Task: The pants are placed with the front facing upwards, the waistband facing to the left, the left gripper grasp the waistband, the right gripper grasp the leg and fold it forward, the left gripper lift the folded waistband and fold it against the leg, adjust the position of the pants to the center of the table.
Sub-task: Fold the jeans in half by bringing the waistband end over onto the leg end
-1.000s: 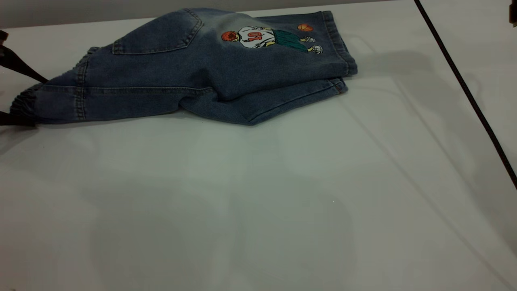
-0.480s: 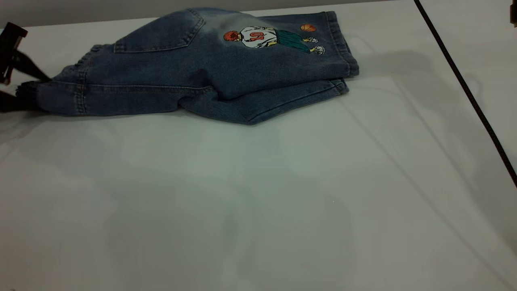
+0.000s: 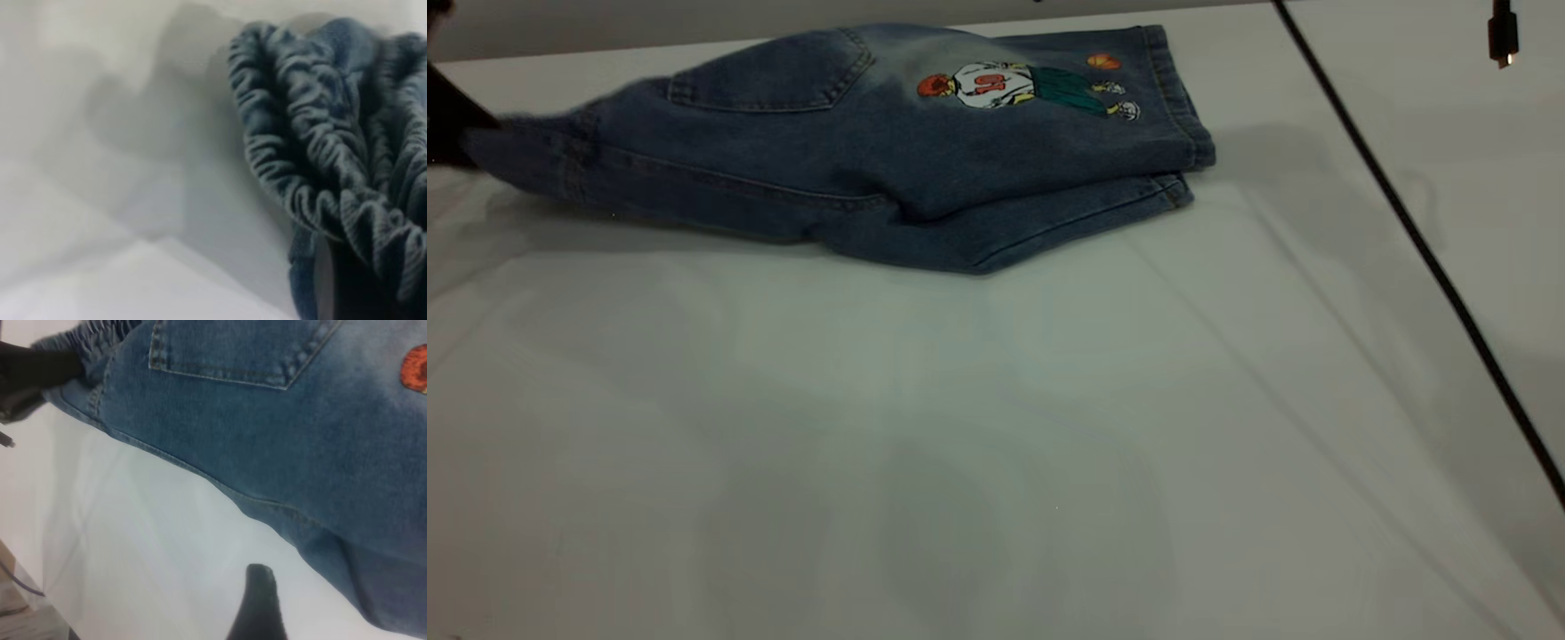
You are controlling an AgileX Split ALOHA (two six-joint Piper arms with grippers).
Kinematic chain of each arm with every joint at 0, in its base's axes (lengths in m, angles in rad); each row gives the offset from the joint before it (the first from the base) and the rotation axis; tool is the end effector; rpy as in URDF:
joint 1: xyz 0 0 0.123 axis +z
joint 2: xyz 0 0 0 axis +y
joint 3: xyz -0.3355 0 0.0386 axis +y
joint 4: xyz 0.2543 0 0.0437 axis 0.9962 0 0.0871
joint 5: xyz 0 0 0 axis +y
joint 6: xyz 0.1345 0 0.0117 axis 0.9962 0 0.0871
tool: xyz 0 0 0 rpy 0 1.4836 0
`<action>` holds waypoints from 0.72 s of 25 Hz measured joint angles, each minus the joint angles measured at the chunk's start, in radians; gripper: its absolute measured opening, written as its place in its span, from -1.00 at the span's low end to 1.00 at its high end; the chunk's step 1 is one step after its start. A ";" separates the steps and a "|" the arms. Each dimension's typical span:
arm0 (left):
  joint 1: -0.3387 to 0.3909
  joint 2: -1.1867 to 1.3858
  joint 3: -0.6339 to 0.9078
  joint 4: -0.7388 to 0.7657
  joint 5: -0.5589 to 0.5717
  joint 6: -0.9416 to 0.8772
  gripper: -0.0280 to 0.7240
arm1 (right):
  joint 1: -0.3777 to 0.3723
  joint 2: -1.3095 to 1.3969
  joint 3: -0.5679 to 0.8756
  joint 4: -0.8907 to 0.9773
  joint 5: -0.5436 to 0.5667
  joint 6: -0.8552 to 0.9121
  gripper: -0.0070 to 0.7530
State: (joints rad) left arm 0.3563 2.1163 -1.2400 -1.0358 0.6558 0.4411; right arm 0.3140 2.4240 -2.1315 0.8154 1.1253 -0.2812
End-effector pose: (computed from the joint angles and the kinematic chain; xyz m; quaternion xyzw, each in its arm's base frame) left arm 0.4455 0.0902 0.1168 -0.3355 0.8822 -0.2792 0.1769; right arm 0.5186 0.2617 0.1894 -0.1461 0.9085 0.3774 0.1038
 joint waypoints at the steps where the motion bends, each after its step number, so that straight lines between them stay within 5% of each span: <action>1: -0.004 -0.027 0.000 0.017 0.000 0.000 -0.49 | 0.007 0.000 0.000 0.002 -0.003 0.000 0.33; 11: -0.138 -0.272 0.001 0.207 0.001 -0.006 -0.49 | 0.129 0.079 0.000 0.087 -0.067 -0.009 0.33; 18: -0.262 -0.380 0.001 0.209 0.028 -0.007 -0.49 | 0.201 0.128 0.000 0.160 -0.135 -0.043 0.33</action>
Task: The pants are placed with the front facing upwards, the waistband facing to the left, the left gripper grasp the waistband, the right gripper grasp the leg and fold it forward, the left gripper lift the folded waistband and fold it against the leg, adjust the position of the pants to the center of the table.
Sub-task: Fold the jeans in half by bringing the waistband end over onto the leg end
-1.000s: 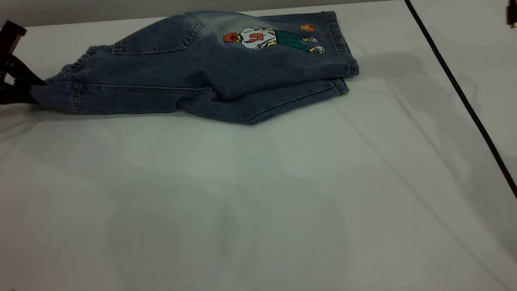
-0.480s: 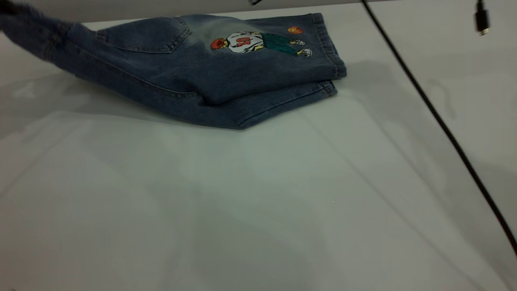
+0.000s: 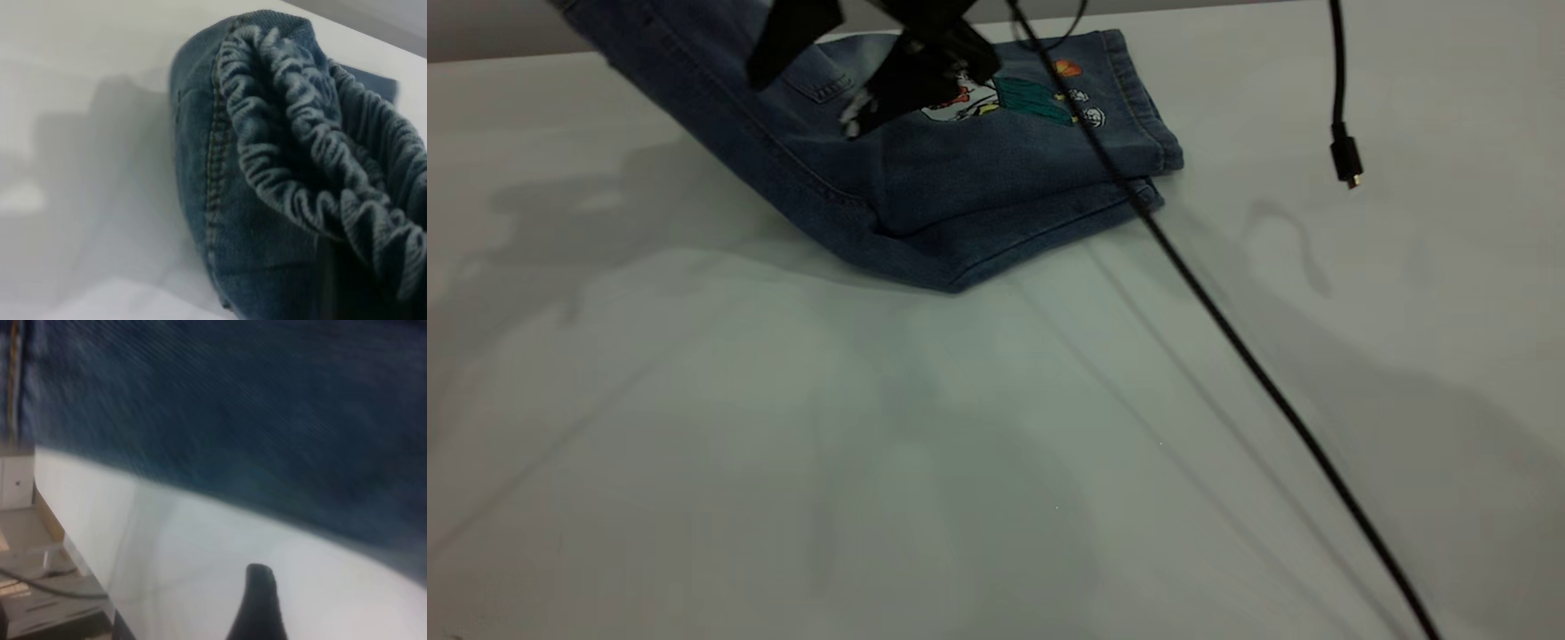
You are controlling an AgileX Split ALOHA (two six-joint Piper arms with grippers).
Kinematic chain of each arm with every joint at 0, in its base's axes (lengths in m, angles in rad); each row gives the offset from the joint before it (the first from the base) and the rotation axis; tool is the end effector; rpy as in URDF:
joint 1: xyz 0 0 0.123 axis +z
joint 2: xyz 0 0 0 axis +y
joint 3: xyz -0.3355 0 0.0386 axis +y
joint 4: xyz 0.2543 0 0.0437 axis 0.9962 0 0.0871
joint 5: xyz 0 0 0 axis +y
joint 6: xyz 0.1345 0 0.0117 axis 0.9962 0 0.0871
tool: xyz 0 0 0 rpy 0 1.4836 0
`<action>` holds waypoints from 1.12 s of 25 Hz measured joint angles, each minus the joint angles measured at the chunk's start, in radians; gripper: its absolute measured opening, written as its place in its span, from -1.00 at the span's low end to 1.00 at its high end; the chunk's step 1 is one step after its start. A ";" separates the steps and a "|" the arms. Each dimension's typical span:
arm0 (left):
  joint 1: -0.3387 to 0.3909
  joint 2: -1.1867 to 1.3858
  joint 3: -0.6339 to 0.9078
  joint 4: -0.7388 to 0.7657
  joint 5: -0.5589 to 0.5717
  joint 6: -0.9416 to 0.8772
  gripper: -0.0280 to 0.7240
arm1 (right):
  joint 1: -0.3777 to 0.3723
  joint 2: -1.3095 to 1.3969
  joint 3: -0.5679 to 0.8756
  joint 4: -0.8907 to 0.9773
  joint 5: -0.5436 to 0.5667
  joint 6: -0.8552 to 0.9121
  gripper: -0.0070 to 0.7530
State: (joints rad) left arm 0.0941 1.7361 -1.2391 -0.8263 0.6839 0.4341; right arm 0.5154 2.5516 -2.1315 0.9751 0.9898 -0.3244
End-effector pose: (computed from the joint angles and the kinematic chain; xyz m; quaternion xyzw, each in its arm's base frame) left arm 0.4146 -0.0239 0.2700 -0.0884 0.9181 -0.2524 0.2924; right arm 0.4756 0.3768 0.1297 -0.1687 0.8848 0.4289 0.0687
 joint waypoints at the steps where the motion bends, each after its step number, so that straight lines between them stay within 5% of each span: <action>1: -0.014 -0.013 0.000 0.009 0.004 0.000 -0.49 | 0.002 0.000 0.000 0.000 -0.016 0.000 0.33; 13: -0.036 -0.092 0.000 0.146 0.048 -0.066 -0.49 | -0.006 0.017 -0.075 0.012 -0.097 0.007 0.33; 24: -0.087 -0.116 0.000 0.146 0.052 -0.066 -0.49 | 0.130 0.056 -0.080 0.025 -0.074 -0.001 0.33; 28: -0.117 -0.145 0.000 0.153 0.056 -0.066 -0.49 | 0.122 0.055 -0.080 0.013 -0.059 -0.005 0.33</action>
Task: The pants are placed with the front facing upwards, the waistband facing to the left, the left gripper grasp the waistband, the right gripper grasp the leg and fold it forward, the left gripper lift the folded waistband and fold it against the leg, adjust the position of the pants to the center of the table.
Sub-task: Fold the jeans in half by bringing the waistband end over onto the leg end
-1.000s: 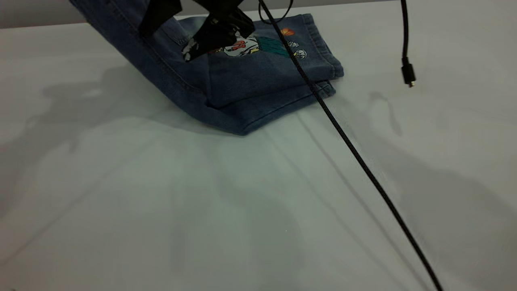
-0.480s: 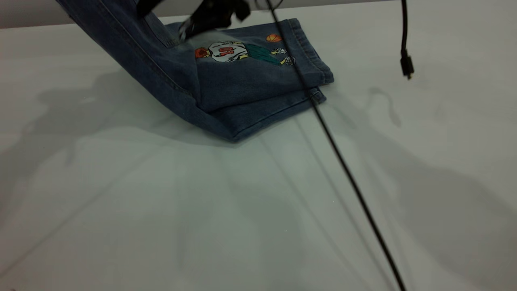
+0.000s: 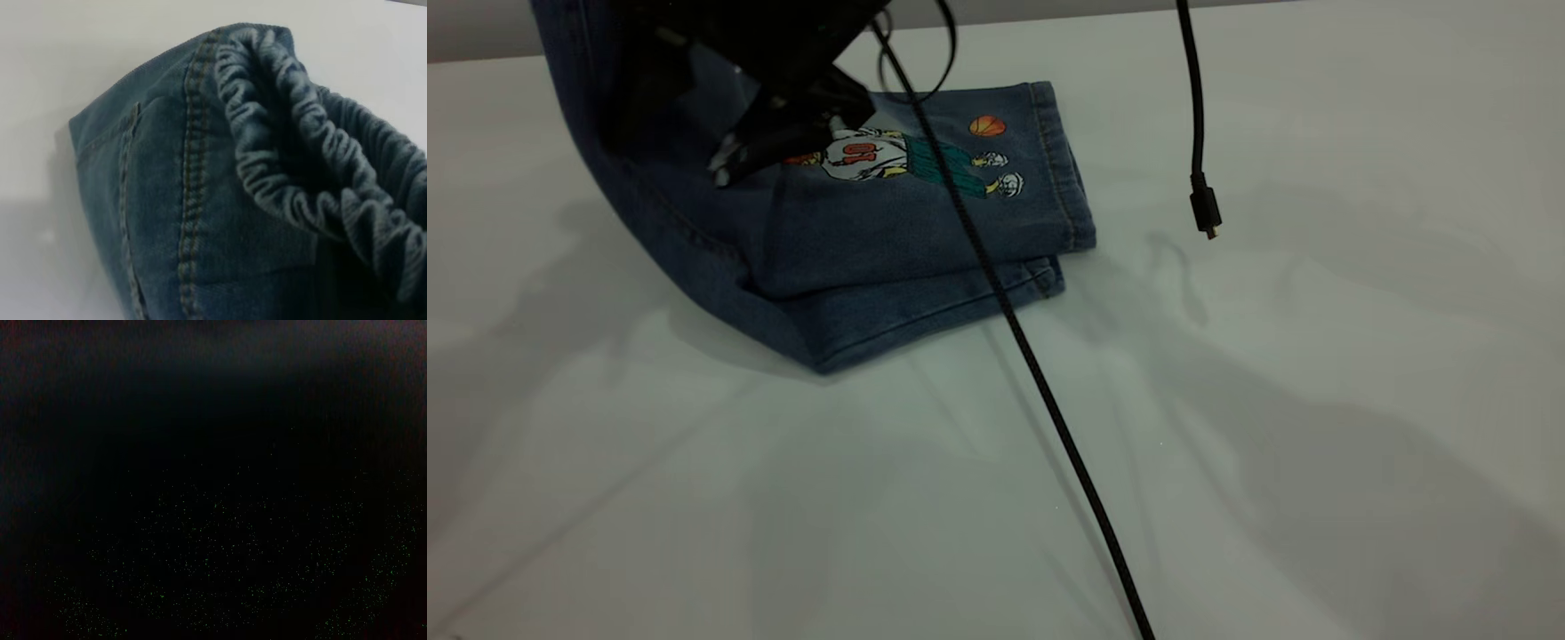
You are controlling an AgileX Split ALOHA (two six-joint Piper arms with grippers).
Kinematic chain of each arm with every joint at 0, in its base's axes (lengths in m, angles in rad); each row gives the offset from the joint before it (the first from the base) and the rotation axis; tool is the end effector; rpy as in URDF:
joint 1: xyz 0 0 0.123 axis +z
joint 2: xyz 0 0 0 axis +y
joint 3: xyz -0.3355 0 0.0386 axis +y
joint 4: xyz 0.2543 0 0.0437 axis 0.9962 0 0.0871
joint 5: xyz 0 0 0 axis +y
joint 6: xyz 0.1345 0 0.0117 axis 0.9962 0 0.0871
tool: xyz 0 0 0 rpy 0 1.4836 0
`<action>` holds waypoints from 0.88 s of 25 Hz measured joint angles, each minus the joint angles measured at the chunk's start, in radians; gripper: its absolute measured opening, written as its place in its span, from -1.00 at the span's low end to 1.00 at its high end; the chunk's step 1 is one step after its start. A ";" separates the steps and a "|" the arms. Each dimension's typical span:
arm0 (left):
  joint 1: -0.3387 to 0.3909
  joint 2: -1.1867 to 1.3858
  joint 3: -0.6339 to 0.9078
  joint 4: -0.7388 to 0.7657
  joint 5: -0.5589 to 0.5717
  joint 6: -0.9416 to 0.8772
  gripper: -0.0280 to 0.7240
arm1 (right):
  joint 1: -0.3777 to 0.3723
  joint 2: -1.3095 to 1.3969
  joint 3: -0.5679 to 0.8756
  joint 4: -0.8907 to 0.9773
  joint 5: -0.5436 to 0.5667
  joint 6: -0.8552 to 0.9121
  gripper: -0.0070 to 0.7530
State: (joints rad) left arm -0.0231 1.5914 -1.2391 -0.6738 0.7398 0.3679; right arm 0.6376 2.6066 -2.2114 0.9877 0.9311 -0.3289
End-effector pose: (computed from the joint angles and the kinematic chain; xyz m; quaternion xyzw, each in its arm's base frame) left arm 0.3754 -0.0655 0.3161 0.0071 0.9224 -0.2328 0.3080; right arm 0.4431 0.4408 0.1220 -0.2120 0.8695 0.4391 0.0788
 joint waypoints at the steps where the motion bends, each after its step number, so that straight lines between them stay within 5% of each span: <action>1: 0.000 -0.011 0.000 0.004 -0.001 0.000 -0.49 | -0.013 0.000 0.000 -0.002 0.007 0.001 0.33; 11: 0.001 -0.035 0.000 0.024 0.002 -0.010 -0.49 | -0.167 -0.003 0.000 -0.123 0.133 -0.007 0.33; 17: 0.001 -0.035 0.000 0.015 -0.001 -0.010 -0.49 | -0.155 0.022 0.000 -0.306 0.131 0.067 0.25; 22: 0.000 -0.035 0.000 -0.031 -0.009 -0.007 -0.49 | -0.116 0.057 0.000 -0.280 0.111 0.067 0.15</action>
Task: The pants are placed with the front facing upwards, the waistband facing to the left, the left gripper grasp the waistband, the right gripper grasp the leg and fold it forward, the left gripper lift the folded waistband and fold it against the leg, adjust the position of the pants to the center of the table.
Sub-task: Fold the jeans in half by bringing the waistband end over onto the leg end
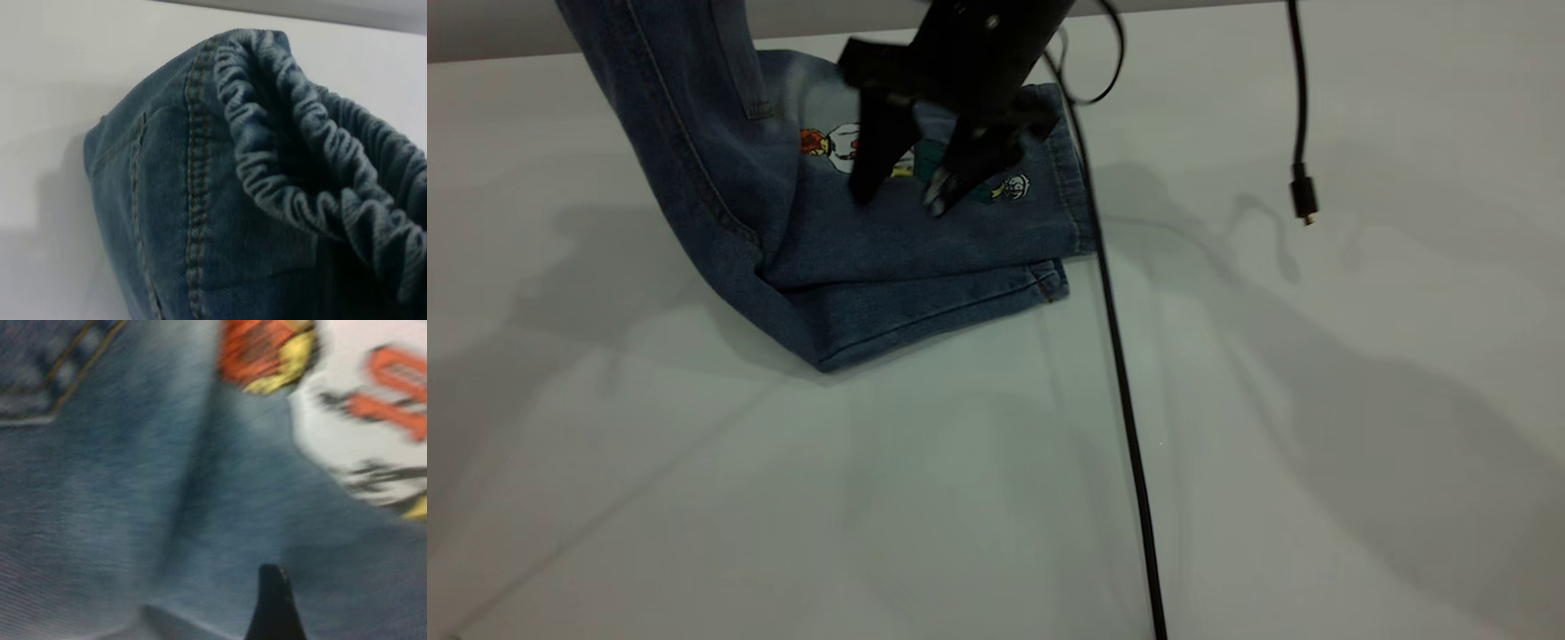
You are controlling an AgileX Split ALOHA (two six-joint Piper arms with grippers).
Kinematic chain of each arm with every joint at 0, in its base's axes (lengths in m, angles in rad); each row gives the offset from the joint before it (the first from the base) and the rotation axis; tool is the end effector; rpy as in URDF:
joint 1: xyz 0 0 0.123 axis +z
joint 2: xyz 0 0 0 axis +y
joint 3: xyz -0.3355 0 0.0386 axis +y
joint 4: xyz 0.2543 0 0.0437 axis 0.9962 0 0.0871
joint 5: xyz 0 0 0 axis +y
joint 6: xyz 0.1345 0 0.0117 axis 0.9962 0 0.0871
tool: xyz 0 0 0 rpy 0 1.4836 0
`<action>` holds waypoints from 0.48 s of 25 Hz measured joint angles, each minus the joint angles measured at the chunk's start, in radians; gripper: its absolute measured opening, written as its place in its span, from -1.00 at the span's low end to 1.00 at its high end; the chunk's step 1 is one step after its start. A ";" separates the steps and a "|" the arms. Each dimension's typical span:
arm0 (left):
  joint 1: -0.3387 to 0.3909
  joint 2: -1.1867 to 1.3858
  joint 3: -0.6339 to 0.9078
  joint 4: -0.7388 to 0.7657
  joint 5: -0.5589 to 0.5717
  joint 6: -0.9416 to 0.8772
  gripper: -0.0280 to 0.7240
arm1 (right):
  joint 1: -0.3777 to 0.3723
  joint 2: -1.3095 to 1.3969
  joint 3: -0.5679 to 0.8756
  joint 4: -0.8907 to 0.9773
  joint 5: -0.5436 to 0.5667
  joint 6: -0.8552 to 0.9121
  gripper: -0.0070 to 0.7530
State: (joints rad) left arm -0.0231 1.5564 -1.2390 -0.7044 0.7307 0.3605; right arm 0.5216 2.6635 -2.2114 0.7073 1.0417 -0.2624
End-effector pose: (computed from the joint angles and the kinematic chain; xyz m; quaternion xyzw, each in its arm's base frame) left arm 0.3697 -0.0669 0.3314 -0.0020 0.9124 -0.2452 0.3276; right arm 0.4785 0.3624 0.0642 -0.2188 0.9212 0.3196 0.0359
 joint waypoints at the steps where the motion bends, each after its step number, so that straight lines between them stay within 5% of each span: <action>1: 0.000 0.000 0.000 -0.012 0.000 0.005 -0.49 | 0.010 0.004 0.000 0.020 0.000 -0.003 0.15; 12: -0.050 0.000 -0.001 -0.056 -0.041 0.055 -0.49 | 0.002 0.010 -0.015 0.026 0.022 -0.006 0.14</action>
State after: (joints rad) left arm -0.0727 1.5564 -1.2398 -0.7600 0.6893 0.4155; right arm 0.5240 2.6732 -2.2261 0.7332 1.0635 -0.2680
